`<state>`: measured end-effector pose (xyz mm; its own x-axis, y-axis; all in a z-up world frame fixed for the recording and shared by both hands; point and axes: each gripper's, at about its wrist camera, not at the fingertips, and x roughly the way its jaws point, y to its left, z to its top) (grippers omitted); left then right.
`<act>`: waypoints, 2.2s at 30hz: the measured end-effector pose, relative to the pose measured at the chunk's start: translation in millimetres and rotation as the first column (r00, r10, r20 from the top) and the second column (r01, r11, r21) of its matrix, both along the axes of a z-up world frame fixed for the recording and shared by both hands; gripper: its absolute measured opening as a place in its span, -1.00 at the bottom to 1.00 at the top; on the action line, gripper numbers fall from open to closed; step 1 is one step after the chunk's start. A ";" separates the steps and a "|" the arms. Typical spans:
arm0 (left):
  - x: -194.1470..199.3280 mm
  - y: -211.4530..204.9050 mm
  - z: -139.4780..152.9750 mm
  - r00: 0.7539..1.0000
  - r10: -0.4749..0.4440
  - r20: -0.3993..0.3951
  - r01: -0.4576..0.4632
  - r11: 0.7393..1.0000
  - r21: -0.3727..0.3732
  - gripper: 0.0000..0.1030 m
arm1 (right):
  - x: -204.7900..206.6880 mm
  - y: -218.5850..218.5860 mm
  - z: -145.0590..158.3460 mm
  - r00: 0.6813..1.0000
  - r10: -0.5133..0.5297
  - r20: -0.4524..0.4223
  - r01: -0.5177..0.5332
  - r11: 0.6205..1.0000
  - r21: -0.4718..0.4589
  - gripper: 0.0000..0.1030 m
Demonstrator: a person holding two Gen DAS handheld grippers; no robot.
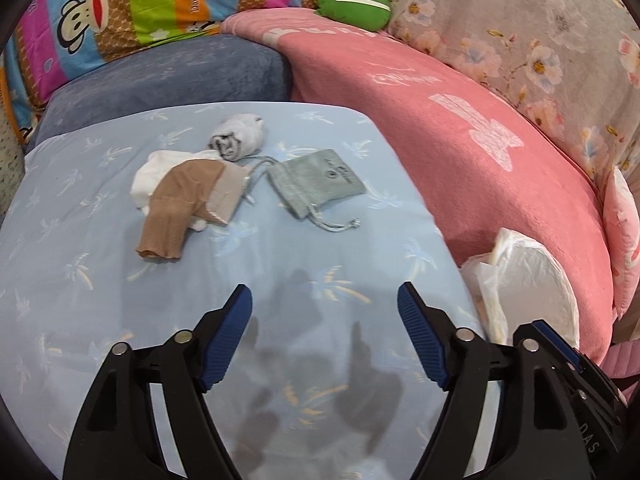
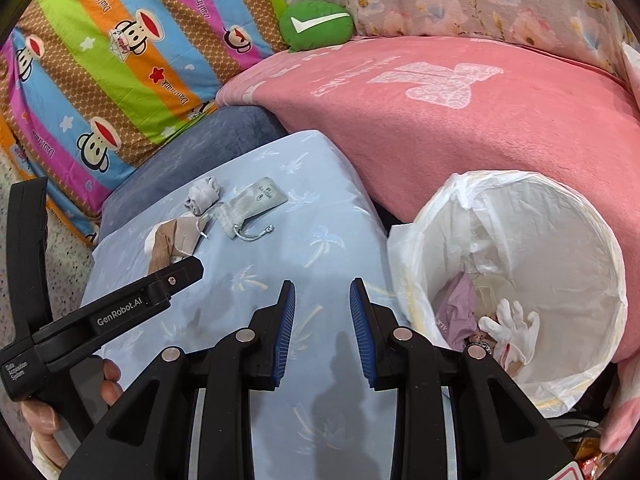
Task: Collect trash
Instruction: 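Move both open grippers back over the tan stocking and grey pouch, then grasp the tan stocking with the left gripper while the right grasps the grey pouch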
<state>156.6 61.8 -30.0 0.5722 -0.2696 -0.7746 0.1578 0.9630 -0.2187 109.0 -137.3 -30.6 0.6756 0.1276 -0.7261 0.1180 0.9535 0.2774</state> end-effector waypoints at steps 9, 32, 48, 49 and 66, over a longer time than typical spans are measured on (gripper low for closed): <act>19.5 41.1 -6.7 0.995 0.094 -0.019 -0.094 0.996 0.006 0.61 | 23.4 28.6 -7.4 0.999 0.049 -0.016 -0.049 0.999 -0.016 -0.32; 89.8 70.1 -24.2 0.983 0.178 -0.049 -0.178 0.984 0.010 0.61 | 125.2 85.0 -32.2 0.991 0.122 -0.047 -0.123 0.992 -0.020 -0.32; 103.8 75.3 -33.6 0.982 0.174 -0.074 -0.173 0.985 0.020 -0.61 | 187.1 102.3 -75.8 0.986 0.124 -0.114 -0.117 0.991 0.064 -0.40; 103.4 75.4 -32.9 0.982 0.173 -0.072 -0.172 0.985 0.019 -0.64 | 186.8 102.5 -75.8 0.987 0.121 -0.107 -0.115 0.992 0.061 -0.43; 70.9 49.5 -0.6 0.994 0.111 -0.026 -0.111 0.994 -0.018 -0.85 | 131.7 76.0 -36.3 0.995 0.096 -0.030 -0.093 0.991 0.096 -0.86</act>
